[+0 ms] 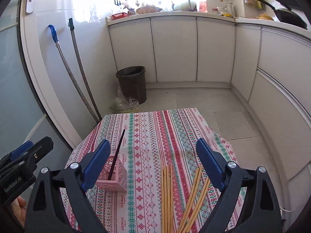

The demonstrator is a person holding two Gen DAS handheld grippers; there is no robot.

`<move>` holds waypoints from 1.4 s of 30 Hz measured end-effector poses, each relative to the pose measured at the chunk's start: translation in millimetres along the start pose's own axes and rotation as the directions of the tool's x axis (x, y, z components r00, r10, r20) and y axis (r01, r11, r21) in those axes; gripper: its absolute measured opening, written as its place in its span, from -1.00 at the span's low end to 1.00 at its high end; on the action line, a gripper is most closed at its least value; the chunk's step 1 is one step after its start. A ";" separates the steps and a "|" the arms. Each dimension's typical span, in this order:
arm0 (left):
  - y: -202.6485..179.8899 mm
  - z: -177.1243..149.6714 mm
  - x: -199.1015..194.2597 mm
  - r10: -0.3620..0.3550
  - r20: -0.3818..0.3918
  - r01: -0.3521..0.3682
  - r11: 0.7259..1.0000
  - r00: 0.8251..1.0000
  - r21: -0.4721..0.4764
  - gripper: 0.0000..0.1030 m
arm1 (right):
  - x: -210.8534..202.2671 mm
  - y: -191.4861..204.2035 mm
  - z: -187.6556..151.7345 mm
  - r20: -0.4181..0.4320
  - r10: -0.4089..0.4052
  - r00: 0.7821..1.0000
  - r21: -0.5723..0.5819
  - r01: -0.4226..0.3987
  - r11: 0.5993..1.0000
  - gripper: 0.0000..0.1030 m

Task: Organize utensils
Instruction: 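Move both grippers over the wooden chopsticks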

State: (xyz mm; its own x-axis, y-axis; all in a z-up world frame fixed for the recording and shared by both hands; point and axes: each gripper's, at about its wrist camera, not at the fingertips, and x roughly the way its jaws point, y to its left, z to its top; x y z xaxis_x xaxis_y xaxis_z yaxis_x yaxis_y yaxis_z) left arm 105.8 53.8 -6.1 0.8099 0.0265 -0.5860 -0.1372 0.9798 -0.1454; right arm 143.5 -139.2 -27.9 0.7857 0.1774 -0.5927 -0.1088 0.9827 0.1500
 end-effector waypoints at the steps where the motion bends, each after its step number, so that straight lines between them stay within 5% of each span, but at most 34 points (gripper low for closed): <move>1: -1.9 -2.5 -0.2 0.000 -0.002 0.000 1.000 1.000 0.006 0.47 | -1.4 -2.0 -2.0 0.000 -0.005 1.000 0.000 0.005 1.000 0.71; 20: -18.3 -35.6 -5.0 -0.009 -0.027 0.011 0.997 1.000 0.071 0.73 | -16.4 -30.0 -36.8 -0.021 -0.082 0.996 0.027 0.083 0.996 0.82; 30: -29.2 -53.4 12.0 -0.030 -0.122 0.042 0.994 0.992 0.101 0.86 | -6.5 -67.2 -69.2 -0.148 -0.084 0.985 0.055 0.092 0.994 0.87; 33: -37.8 -62.5 30.4 -0.066 -0.228 0.091 0.990 0.971 0.104 0.86 | 5.5 -90.9 -82.2 -0.229 -0.072 0.971 0.102 0.097 0.990 0.87; 36: -48.4 -74.7 50.6 -0.123 -0.345 0.153 0.987 0.930 0.059 0.86 | 21.8 -121.8 -96.3 -0.333 -0.039 0.942 0.194 0.109 0.975 0.87; 42: -88.2 -103.4 89.2 -0.146 -0.503 0.194 0.980 0.852 0.044 0.86 | 38.7 -184.6 -118.1 -0.434 0.108 0.894 0.462 0.117 0.879 0.87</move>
State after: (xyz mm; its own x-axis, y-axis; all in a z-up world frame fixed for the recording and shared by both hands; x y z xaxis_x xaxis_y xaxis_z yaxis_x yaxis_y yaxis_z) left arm 131.2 -50.7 -128.0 0.4228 -0.2200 -0.8791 0.0480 0.9742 -0.2207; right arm 122.0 -307.4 -172.0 0.4268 0.2883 -0.8571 0.2776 0.8603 0.4276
